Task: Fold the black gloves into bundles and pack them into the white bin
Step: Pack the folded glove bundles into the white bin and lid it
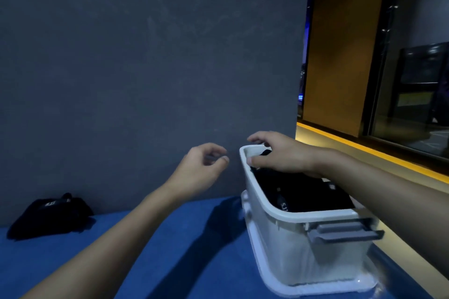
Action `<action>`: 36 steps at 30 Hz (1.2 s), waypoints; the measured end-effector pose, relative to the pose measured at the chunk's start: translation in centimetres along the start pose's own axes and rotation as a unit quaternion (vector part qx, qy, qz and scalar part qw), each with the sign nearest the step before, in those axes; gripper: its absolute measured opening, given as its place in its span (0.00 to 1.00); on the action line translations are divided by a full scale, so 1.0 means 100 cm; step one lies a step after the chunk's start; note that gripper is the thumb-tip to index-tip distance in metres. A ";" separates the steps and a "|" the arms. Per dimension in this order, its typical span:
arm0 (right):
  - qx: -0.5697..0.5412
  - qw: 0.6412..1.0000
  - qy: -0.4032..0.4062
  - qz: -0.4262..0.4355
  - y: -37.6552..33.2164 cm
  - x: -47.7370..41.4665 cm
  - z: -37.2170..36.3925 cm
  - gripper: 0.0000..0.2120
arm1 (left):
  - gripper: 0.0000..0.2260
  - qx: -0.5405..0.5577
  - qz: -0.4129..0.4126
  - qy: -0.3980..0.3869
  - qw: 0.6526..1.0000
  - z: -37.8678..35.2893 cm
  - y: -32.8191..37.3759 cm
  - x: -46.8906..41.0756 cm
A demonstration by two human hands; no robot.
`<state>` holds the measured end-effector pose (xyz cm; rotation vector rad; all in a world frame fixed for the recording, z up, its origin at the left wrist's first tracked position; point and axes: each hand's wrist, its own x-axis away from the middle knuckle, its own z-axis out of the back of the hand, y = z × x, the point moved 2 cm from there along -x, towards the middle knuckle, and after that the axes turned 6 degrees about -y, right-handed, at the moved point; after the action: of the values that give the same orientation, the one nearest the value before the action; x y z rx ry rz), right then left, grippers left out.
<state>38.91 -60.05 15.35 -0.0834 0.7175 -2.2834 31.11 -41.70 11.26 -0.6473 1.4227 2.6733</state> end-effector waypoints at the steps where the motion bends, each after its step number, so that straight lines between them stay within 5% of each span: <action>1: 0.003 1.000 0.000 0.012 -0.010 -0.004 -0.005 0.28 | 0.06 0.001 0.002 0.014 1.000 0.010 -0.004 0.004; 13: 0.033 0.991 -0.104 0.079 -0.116 -0.064 -0.124 0.24 | 0.04 -0.066 0.124 0.141 0.980 0.140 -0.113 0.082; 21: -0.063 0.977 -0.197 0.060 -0.157 -0.097 -0.222 0.25 | 0.13 -0.197 0.206 0.155 0.946 0.192 -0.192 0.123; 25: -0.108 0.972 -0.203 0.044 -0.169 -0.118 -0.264 0.29 | 0.19 -0.263 0.237 0.163 0.921 0.206 -0.215 0.134; 32: -0.182 0.966 -0.181 0.010 -0.189 -0.149 -0.308 0.35 | 0.21 -0.227 0.280 0.130 0.924 0.221 -0.244 0.136; 36: -0.201 0.968 -0.147 0.007 -0.193 -0.159 -0.320 0.27 | 0.18 -0.224 0.263 0.125 0.930 0.219 -0.244 0.136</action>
<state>30.02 -23.20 0.74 -0.5930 1.0036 -2.0204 16.86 -12.10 -2.29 -0.7399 1.1562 3.5148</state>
